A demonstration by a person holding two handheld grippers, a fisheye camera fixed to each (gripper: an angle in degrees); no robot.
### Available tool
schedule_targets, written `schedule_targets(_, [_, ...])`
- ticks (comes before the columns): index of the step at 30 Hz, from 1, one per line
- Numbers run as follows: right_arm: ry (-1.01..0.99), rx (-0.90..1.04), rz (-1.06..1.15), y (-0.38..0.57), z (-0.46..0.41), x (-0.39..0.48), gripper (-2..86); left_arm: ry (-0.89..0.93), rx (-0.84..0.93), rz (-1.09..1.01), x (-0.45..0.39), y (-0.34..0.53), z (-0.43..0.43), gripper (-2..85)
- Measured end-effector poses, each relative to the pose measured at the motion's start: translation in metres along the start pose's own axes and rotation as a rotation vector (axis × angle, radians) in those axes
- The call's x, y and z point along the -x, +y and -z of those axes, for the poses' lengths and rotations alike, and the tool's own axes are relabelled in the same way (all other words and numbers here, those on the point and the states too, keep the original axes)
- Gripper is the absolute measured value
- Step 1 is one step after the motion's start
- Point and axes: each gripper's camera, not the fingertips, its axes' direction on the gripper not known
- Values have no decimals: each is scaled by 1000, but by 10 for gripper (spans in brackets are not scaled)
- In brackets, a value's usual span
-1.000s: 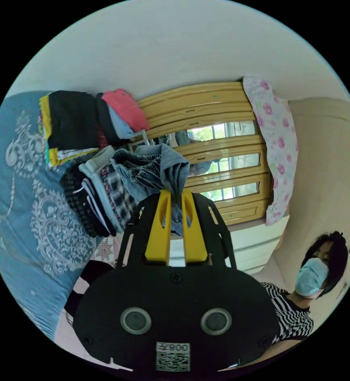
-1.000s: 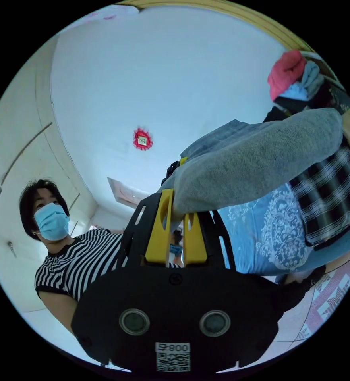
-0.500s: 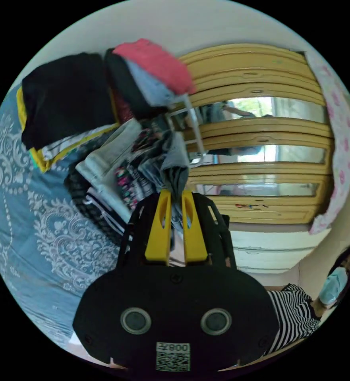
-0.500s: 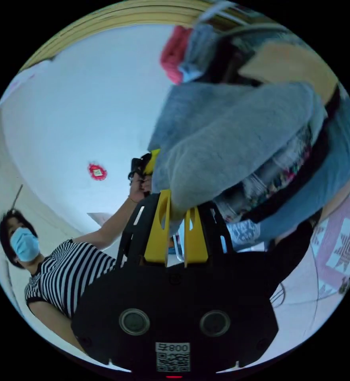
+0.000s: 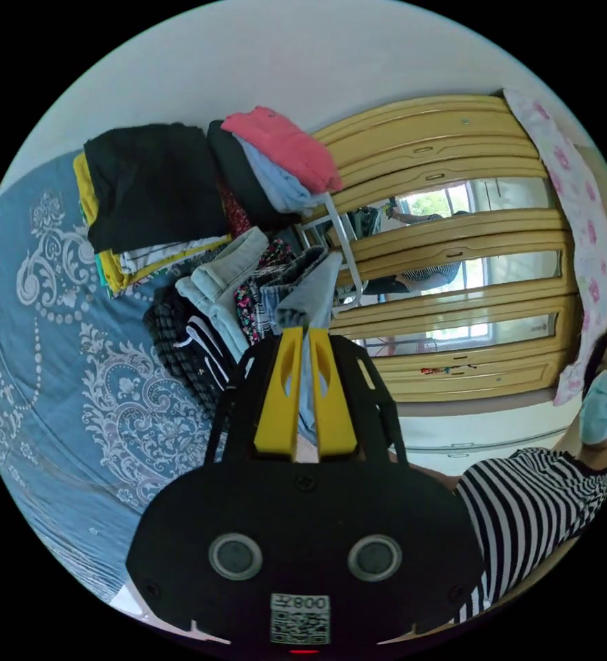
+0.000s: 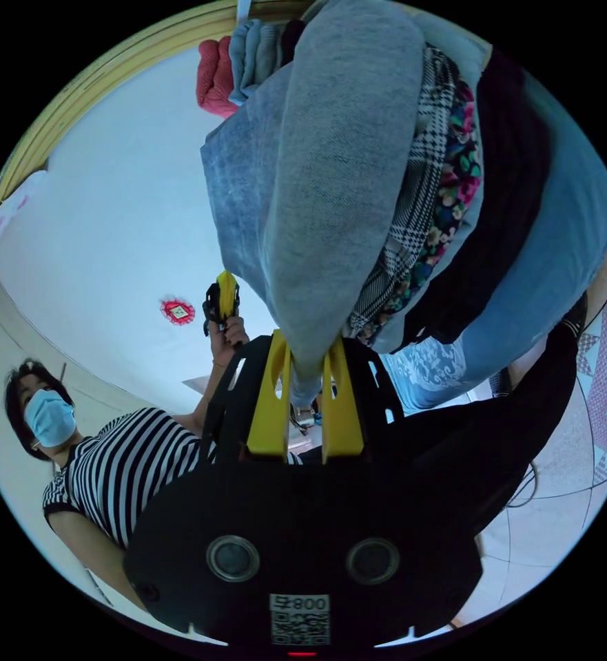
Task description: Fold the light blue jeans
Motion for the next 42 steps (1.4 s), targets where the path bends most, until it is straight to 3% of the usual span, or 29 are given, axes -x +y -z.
schedule_targets(7, [-14,-120,-75,26,45,-48,72,-68,78,-254,-91,-45,-60,13])
schedule_targets(13, [78,-251,91,11,84,-21,40,-157,-6,-360,-149,-56,-72,7])
schedule_targets(21, [188,-114,265,-79,53,-14,9,-340,-71,-370,-186,-52,-64,3])
schedule_targets(23, [205,-77,247,-96,41,-27,4,-367,-85,-353,-190,-57,-61,2])
schedule_targets(29, [263,2,211,-122,13,-56,0,-189,48,-437,-198,-94,-118,2])
schedule_targets(33, [269,17,191,-139,2,-71,0,-420,200,-401,-159,-123,-185,1])
schedule_targets(36, [213,14,195,-158,-8,-78,-1,-290,173,-301,-120,-138,-179,0])
schedule_targets(42, [202,83,223,-206,-38,-73,-1,-298,100,-251,-92,-146,-167,0])
